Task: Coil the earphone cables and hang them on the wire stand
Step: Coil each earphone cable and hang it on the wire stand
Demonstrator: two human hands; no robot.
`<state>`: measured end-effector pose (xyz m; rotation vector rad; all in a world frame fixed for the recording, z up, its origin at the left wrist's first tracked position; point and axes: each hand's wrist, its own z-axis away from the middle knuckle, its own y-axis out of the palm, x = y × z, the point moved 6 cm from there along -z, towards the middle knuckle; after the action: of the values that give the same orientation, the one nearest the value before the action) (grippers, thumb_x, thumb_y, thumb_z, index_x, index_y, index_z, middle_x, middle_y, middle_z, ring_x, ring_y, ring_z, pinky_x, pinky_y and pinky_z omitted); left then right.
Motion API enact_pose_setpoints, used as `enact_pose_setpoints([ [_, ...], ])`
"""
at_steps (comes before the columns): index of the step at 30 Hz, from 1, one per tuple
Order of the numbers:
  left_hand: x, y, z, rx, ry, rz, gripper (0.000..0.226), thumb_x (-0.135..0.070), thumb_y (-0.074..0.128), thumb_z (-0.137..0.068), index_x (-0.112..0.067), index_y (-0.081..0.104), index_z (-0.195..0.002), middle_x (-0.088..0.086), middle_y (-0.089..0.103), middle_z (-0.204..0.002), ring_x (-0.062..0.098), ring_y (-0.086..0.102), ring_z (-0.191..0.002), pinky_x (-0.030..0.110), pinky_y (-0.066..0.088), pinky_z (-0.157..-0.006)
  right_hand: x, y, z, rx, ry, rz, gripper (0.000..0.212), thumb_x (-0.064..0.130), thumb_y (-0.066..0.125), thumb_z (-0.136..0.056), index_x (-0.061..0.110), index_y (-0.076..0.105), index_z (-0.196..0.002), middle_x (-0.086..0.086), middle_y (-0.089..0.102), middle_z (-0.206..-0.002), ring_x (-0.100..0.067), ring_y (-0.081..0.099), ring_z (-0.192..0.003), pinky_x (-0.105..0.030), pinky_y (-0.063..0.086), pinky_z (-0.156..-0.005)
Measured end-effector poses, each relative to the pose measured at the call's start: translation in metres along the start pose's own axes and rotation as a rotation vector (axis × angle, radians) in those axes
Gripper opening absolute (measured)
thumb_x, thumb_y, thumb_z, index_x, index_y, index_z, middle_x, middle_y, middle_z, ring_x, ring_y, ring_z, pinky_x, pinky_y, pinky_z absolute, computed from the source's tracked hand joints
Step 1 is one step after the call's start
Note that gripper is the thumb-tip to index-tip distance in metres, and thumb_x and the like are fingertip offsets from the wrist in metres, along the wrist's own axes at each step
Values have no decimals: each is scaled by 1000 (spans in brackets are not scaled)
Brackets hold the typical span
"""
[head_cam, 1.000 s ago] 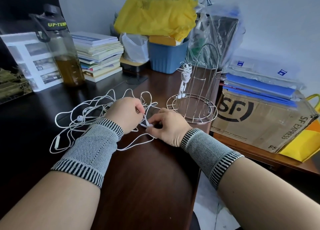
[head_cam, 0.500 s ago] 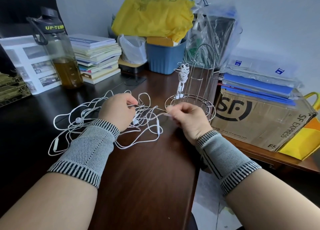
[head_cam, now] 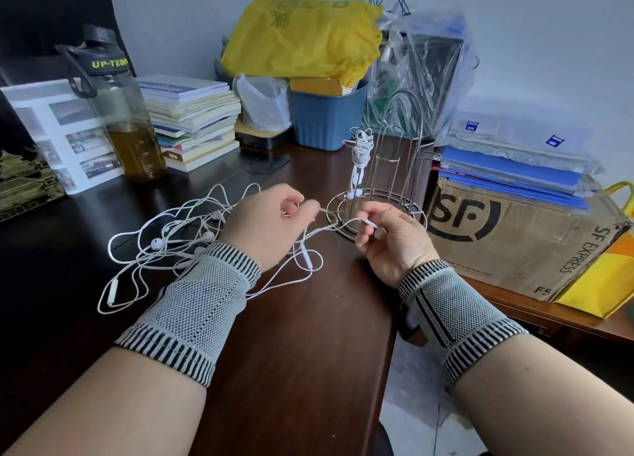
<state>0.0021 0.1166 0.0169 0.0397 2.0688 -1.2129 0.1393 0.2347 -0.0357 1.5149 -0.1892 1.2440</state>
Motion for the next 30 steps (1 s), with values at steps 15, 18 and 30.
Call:
enact_pose_setpoints([
  [15, 17, 1, -2, -39, -49, -146, 13, -19, 58, -90, -19, 70, -84, -9, 68, -81, 17, 63, -86, 30, 51, -80, -2, -1, 0, 83, 19, 47, 14, -5, 57, -87, 4, 65, -92, -7, 69, -73, -8, 61, -52, -19, 53, -54],
  [18, 25, -6, -6, -138, -84, -61, 10, -16, 59, -91, -22, 64, -84, -11, 64, -80, 15, 63, -84, 28, 51, -80, -5, 4, 7, 167, 54, 317, 28, -19, 49, -83, 2, 64, -95, -9, 71, -78, -11, 62, -55, -19, 53, -56],
  [30, 31, -22, -10, -295, -107, 86, 22, -8, 57, -91, -18, 69, -108, 0, 67, -106, 14, 62, -92, 29, 49, -87, 25, 4, 20, -34, -340, 1813, 21, 43, 61, -86, 25, 71, -78, 4, 66, -77, -18, 64, -83, -23, 47, -73],
])
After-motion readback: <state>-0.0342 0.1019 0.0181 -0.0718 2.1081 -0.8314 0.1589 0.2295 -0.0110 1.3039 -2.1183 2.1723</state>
